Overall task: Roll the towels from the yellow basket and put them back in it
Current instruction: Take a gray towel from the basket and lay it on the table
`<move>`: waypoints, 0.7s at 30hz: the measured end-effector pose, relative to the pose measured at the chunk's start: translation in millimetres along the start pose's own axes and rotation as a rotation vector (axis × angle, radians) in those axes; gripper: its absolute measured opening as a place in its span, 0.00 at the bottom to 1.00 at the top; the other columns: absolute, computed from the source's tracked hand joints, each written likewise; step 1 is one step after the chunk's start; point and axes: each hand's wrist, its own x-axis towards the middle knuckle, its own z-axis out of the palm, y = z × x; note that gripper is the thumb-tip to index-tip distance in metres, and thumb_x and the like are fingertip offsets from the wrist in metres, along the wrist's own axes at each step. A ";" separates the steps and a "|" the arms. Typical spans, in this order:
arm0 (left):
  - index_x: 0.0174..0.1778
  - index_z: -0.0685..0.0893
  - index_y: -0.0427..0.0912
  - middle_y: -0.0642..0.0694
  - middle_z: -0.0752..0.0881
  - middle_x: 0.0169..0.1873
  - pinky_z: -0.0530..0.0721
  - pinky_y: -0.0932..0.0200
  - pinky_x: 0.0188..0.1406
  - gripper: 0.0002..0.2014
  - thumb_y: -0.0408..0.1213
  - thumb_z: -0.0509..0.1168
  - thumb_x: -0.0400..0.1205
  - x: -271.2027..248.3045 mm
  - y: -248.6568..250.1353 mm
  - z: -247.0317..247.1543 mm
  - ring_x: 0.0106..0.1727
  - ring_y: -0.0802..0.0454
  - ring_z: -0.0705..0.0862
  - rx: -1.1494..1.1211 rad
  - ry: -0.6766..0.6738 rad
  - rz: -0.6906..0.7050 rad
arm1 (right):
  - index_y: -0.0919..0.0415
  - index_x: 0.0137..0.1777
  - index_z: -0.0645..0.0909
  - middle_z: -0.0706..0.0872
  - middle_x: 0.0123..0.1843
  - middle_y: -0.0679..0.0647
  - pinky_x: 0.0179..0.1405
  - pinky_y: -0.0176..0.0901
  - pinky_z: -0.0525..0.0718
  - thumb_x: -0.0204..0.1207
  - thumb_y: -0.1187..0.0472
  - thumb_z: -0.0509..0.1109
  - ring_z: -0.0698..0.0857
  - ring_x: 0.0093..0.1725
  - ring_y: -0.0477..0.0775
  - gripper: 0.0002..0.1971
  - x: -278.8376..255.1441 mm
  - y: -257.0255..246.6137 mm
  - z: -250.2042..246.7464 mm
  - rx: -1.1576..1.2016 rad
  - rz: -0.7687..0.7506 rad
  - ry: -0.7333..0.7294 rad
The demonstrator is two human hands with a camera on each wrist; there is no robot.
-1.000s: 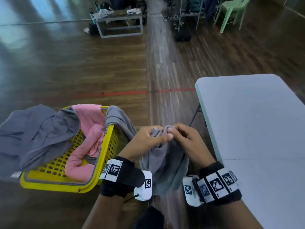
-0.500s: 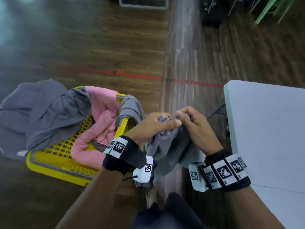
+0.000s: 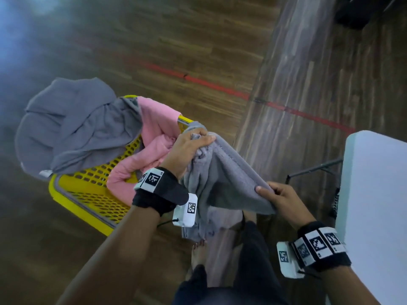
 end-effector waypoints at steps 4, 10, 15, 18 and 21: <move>0.32 0.80 0.45 0.36 0.77 0.32 0.72 0.45 0.42 0.11 0.46 0.72 0.72 37.2 -7.1 31.1 0.39 0.41 0.73 0.086 0.066 -0.049 | 0.62 0.44 0.85 0.86 0.39 0.63 0.42 0.51 0.81 0.82 0.50 0.66 0.84 0.41 0.65 0.16 31.1 27.5 -44.8 -0.054 0.091 -0.025; 0.34 0.80 0.41 0.47 0.77 0.24 0.72 0.61 0.25 0.09 0.33 0.67 0.82 136.9 -14.7 123.9 0.27 0.51 0.72 0.186 0.070 -0.101 | 0.62 0.42 0.87 0.88 0.39 0.61 0.40 0.45 0.80 0.82 0.55 0.65 0.87 0.42 0.61 0.14 106.6 74.5 -152.5 -0.183 0.333 0.234; 0.36 0.81 0.41 0.51 0.80 0.23 0.77 0.57 0.33 0.08 0.34 0.67 0.82 260.6 2.4 219.6 0.27 0.55 0.75 0.333 0.069 -0.032 | 0.61 0.41 0.84 0.85 0.26 0.57 0.27 0.42 0.80 0.84 0.57 0.63 0.83 0.24 0.56 0.14 177.0 41.3 -282.6 0.086 0.224 0.437; 0.34 0.81 0.44 0.51 0.80 0.23 0.78 0.59 0.36 0.09 0.35 0.67 0.81 335.3 46.8 295.9 0.24 0.58 0.75 0.399 0.097 0.092 | 0.61 0.41 0.82 0.84 0.20 0.48 0.26 0.38 0.80 0.84 0.66 0.62 0.81 0.18 0.44 0.11 207.8 -1.4 -380.7 0.401 0.108 0.570; 0.36 0.81 0.41 0.49 0.79 0.24 0.77 0.65 0.28 0.08 0.35 0.66 0.81 381.1 114.8 377.1 0.21 0.61 0.74 0.372 0.065 0.240 | 0.55 0.39 0.83 0.86 0.23 0.46 0.24 0.30 0.77 0.83 0.65 0.61 0.83 0.22 0.40 0.13 200.5 -54.3 -478.5 0.376 -0.072 0.702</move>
